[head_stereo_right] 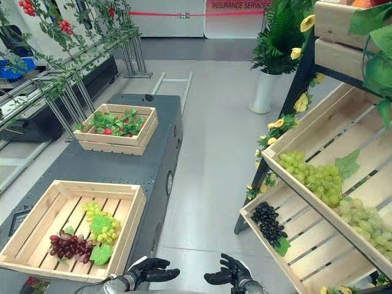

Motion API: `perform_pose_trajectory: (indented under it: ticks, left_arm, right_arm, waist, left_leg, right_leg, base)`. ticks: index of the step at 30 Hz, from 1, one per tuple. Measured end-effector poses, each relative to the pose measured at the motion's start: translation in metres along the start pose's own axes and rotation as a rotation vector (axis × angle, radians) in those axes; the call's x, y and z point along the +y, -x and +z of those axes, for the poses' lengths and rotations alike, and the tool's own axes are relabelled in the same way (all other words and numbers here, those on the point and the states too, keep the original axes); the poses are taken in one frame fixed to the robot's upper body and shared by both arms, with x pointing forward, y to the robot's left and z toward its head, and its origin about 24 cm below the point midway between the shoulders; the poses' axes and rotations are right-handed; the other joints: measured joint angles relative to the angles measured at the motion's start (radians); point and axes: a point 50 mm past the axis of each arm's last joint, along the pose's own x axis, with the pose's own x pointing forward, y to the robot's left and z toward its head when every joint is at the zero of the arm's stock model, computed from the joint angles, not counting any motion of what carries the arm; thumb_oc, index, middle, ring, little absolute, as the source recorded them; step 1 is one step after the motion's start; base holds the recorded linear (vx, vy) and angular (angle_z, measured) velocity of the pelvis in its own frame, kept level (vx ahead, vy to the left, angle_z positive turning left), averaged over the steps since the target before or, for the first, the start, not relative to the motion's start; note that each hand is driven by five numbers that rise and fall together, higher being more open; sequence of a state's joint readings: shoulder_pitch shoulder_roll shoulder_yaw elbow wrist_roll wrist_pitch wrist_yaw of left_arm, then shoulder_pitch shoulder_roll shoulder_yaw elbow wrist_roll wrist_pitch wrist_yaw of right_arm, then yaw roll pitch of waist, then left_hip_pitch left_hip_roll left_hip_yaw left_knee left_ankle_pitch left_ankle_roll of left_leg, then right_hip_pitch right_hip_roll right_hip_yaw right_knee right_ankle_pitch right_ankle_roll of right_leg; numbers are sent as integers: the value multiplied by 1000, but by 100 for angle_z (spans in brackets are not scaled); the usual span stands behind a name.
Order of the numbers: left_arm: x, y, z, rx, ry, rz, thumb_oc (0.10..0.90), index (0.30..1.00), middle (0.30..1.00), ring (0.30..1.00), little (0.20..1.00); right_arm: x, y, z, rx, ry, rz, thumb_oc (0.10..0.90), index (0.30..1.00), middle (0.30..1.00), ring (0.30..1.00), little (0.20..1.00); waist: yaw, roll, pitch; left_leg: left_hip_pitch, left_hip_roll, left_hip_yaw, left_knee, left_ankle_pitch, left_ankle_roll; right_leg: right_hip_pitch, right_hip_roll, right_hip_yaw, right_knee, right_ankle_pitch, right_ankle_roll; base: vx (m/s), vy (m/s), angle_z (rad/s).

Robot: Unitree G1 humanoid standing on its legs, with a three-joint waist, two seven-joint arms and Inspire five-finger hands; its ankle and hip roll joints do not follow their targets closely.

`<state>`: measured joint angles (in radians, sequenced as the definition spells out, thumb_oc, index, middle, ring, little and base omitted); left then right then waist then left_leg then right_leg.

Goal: Pick up the fruits from the basket on one side to the basket on the other side

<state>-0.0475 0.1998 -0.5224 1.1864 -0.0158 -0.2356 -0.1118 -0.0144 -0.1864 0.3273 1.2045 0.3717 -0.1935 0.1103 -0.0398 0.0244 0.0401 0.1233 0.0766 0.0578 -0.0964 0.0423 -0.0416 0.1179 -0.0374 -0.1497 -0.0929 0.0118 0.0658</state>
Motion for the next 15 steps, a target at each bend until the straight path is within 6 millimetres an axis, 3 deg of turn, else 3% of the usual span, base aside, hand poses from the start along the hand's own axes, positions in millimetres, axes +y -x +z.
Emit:
perform_pose_trajectory:
  ticks: [15]
  left_arm:
    - [1,0,2,-6,-5,7,800,900,900,900,900]
  right_arm:
    - [0,-1,2,6,-30,-5,800,900,900,900,900]
  waist:
    - [-1,16,16]
  left_leg:
    - [4,0,0,0,0,0]
  right_leg:
    - [4,0,0,0,0,0]
  base:
    - [-14,7,3]
